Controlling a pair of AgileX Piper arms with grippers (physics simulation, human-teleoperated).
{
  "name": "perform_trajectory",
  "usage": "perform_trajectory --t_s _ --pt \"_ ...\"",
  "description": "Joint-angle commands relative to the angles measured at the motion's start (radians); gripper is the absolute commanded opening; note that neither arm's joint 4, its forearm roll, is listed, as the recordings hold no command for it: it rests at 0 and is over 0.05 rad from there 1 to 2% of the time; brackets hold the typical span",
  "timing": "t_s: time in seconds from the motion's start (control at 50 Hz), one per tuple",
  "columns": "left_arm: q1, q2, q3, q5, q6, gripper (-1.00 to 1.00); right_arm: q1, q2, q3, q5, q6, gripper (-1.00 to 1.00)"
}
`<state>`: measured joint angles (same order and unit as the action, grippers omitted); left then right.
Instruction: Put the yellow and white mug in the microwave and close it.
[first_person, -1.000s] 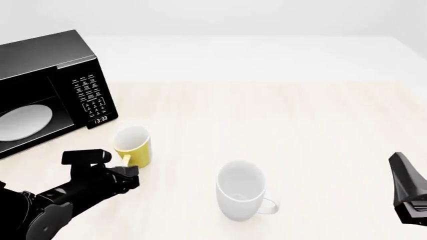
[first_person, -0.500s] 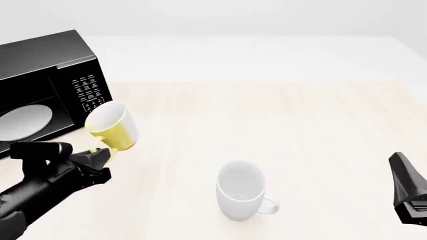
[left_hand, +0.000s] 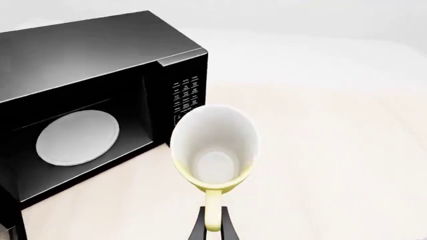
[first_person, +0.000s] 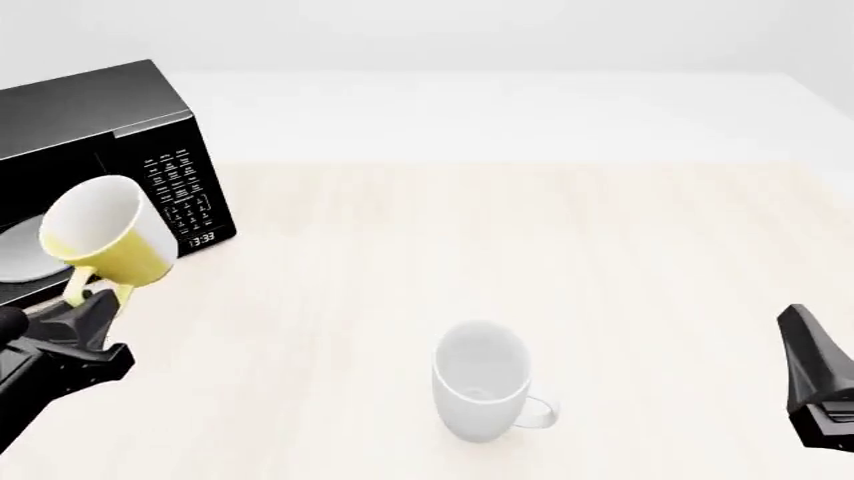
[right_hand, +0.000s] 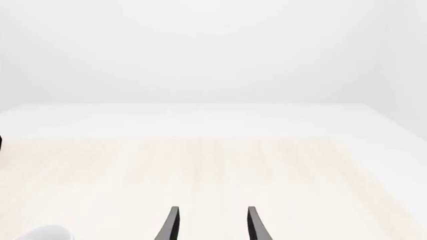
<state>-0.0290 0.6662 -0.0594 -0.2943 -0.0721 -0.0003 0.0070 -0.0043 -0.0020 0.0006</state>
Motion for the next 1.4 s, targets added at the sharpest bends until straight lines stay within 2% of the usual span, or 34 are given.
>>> perform_trajectory --t_s 0.02,0.16,0.22,0.34,0.42,0.74,0.84,0.9,1.16,1.4 --pt "0.172 -0.087 0.04 0.009 0.064 -1.0 0.0 0.0 0.0 0.0 0.0 1.0" --pt "0.274 -0.04 0.056 -0.041 0.081 -1.0 0.0 0.0 0.0 0.0 0.0 1.0" --pt "0.331 -0.07 0.054 -0.036 0.084 -1.0 0.0 0.0 0.0 0.0 0.0 1.0" --pt "0.364 -0.013 0.058 -0.082 0.089 -1.0 0.0 0.0 0.0 0.0 0.0 1.0" --pt "0.427 0.03 0.057 -0.127 0.091 -1.0 0.0 0.0 0.0 0.0 0.0 1.0" --pt "0.481 0.31 0.04 -0.338 0.062 -1.0 0.0 0.0 0.0 0.0 0.0 1.0" --pt "0.496 0.437 0.03 -0.43 0.06 -1.0 0.0 0.0 0.0 0.0 0.0 1.0" --pt "0.498 0.451 0.023 -0.437 0.055 -1.0 0.0 0.0 0.0 0.0 0.0 1.0" --pt "0.526 0.668 -0.033 -0.542 0.05 -1.0 0.0 0.0 0.0 0.0 0.0 1.0" --pt "0.519 0.745 -0.097 -0.539 0.043 -1.0 0.0 0.0 0.0 0.0 0.0 1.0"
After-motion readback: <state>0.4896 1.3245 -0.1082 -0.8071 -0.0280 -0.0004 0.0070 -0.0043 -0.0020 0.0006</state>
